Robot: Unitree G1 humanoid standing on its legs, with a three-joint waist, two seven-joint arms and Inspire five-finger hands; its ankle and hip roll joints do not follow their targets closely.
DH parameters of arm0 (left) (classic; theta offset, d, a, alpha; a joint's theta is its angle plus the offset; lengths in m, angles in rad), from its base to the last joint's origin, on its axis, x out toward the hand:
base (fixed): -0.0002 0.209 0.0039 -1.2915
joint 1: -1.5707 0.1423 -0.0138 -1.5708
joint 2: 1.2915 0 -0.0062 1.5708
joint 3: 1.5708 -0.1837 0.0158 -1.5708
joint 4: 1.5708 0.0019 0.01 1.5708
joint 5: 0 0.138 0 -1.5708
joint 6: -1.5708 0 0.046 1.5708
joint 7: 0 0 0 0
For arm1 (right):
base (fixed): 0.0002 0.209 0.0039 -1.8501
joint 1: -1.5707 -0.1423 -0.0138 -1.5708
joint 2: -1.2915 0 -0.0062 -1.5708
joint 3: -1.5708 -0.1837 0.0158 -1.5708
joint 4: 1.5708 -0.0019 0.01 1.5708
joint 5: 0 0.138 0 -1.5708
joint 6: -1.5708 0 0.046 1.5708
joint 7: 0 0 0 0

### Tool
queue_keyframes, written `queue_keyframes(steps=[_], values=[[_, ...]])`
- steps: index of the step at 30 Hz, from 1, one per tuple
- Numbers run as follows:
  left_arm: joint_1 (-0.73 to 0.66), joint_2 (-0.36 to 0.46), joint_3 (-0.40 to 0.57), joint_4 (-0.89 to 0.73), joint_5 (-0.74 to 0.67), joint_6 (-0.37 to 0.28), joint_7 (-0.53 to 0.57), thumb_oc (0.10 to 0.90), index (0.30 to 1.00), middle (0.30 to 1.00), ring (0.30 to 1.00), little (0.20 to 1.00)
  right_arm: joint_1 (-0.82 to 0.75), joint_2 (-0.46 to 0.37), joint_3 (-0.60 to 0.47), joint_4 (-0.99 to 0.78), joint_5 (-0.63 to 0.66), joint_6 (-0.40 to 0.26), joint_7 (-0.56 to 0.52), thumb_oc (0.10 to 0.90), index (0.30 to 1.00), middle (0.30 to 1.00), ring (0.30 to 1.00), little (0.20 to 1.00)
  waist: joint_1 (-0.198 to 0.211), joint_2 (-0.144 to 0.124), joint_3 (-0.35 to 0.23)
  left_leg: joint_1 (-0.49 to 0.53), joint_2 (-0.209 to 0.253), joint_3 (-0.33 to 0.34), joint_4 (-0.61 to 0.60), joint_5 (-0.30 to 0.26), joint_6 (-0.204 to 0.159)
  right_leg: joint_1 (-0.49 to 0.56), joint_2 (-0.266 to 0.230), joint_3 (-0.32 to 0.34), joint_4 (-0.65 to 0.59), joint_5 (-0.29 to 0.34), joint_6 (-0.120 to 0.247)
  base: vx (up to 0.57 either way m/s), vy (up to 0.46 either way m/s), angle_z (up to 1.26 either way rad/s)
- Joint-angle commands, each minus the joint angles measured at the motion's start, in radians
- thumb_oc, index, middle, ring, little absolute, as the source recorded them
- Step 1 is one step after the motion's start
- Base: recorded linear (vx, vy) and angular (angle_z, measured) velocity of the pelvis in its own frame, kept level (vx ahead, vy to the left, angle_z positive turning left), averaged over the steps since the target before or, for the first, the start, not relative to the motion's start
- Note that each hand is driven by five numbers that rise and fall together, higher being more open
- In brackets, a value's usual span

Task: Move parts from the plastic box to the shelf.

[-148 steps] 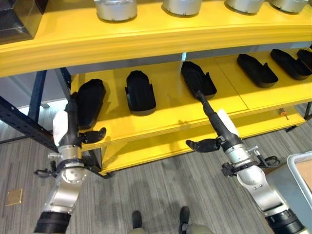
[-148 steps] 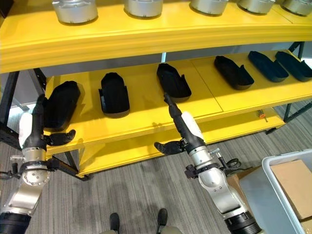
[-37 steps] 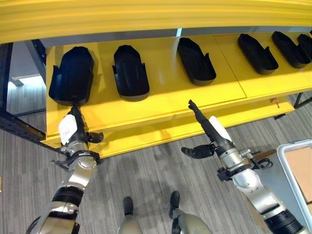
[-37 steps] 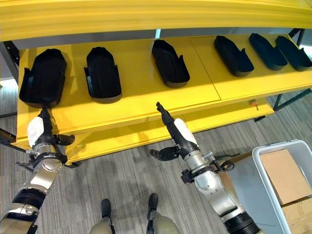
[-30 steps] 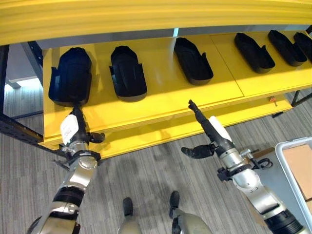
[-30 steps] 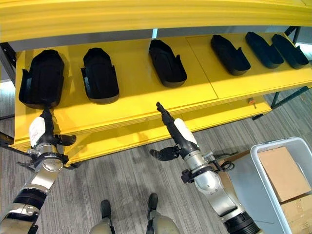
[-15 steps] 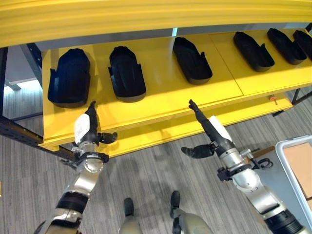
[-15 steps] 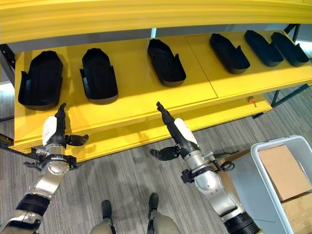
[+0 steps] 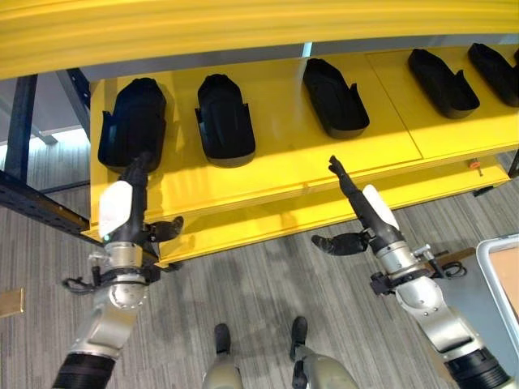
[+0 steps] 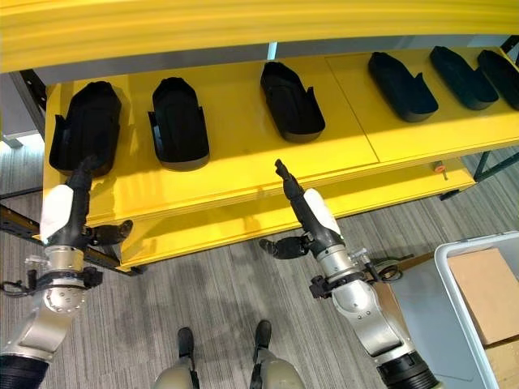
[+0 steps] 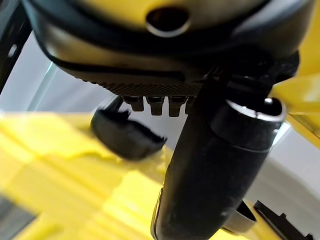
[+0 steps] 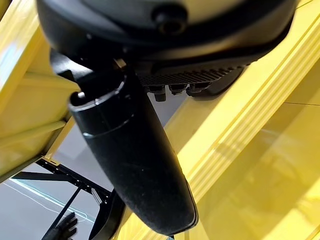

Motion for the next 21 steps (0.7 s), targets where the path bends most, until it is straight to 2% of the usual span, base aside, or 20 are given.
queue_keyframes(steps=[1, 6, 11, 13, 14, 21], values=[[-0.101, 0.07, 0.05, -0.063, 0.1, -0.082, 0.08, 0.9, 1.0, 1.0, 1.0, 1.0, -0.066, -0.009, -0.053, -0.066, 0.013, -0.11, -0.048, 0.9, 1.0, 1.0, 1.0, 1.0, 0.007, -0.003, -0.06, 0.129, 0.05, -0.07, -0.001, -0.101, -0.006, -0.058, -0.124, 0.006, 0.115, -0.023, 0.115, 0.0, 0.0, 0.0], [-0.16, 0.126, 0.067, -0.017, 0.15, -0.061, 0.115, 0.9, 1.0, 1.0, 1.0, 1.0, -0.069, -0.019, -0.042, -0.065, 0.013, -0.114, -0.043, 0.9, 1.0, 1.0, 1.0, 1.0, 0.002, 0.001, -0.063, 0.128, 0.049, -0.068, -0.002, -0.101, -0.009, -0.06, -0.126, 0.007, 0.115, -0.022, 0.118, 0.0, 0.0, 0.0], [-0.216, 0.17, 0.043, 0.034, 0.199, -0.044, 0.136, 0.9, 1.0, 1.0, 1.0, 1.0, -0.072, -0.02, -0.041, -0.064, 0.014, -0.12, -0.043, 0.9, 1.0, 1.0, 1.0, 1.0, -0.003, 0.002, -0.063, 0.13, 0.048, -0.067, -0.002, -0.101, -0.01, -0.063, -0.125, 0.01, 0.118, -0.023, 0.12, 0.0, 0.0, 0.0], [-0.25, 0.199, 0.019, 0.062, 0.233, -0.036, 0.146, 0.9, 1.0, 1.0, 1.0, 1.0, -0.074, -0.023, -0.037, -0.063, 0.016, -0.126, -0.043, 0.9, 1.0, 1.0, 1.0, 1.0, -0.007, 0.002, -0.064, 0.129, 0.048, -0.066, -0.002, -0.1, -0.011, -0.067, -0.125, 0.011, 0.119, -0.023, 0.12, 0.0, 0.0, 0.0], [-0.29, 0.255, -0.027, 0.105, 0.299, -0.018, 0.154, 0.9, 1.0, 1.0, 1.0, 1.0, -0.08, -0.032, -0.026, -0.062, 0.02, -0.136, -0.046, 0.9, 1.0, 1.0, 1.0, 1.0, -0.015, 0.004, -0.063, 0.127, 0.049, -0.063, -0.002, -0.099, -0.012, -0.072, -0.123, 0.016, 0.121, -0.023, 0.122, 0.0, 0.0, 0.0], [-0.39, 0.353, -0.152, 0.182, 0.405, -0.002, 0.144, 0.9, 1.0, 1.0, 1.0, 1.0, -0.094, -0.044, -0.007, -0.063, 0.03, -0.151, -0.047, 0.9, 1.0, 1.0, 1.0, 1.0, -0.021, 0.004, -0.05, 0.117, 0.05, -0.065, 0.001, -0.094, -0.011, -0.088, -0.125, 0.022, 0.131, -0.022, 0.126, 0.0, 0.004, -0.02]])
